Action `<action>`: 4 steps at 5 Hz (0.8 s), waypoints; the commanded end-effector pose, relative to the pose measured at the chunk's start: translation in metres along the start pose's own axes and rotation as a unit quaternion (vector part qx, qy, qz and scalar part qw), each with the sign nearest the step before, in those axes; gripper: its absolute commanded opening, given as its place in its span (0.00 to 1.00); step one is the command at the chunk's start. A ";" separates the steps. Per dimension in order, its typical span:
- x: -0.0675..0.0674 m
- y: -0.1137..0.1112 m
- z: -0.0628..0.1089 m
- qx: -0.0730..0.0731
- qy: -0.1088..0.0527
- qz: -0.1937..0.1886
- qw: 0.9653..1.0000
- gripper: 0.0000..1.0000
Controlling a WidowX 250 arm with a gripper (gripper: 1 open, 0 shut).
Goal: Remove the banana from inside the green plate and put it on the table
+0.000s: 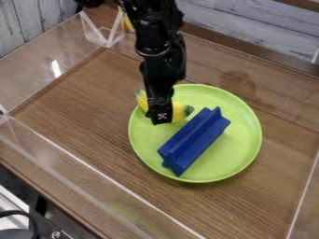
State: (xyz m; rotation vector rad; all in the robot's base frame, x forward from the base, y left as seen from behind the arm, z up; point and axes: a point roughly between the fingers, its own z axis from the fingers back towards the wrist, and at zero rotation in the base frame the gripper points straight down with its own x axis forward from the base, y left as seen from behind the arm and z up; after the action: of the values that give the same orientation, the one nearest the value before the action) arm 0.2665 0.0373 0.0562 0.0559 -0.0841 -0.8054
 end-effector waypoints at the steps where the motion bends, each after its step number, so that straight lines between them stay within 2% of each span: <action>1: 0.000 0.007 0.009 0.024 -0.019 0.003 1.000 1.00; 4: 0.001 0.009 0.003 0.029 -0.031 0.002 0.999 1.00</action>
State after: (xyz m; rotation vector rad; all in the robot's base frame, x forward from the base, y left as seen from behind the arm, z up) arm 0.2705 0.0395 0.0522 0.0666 -0.1390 -0.8120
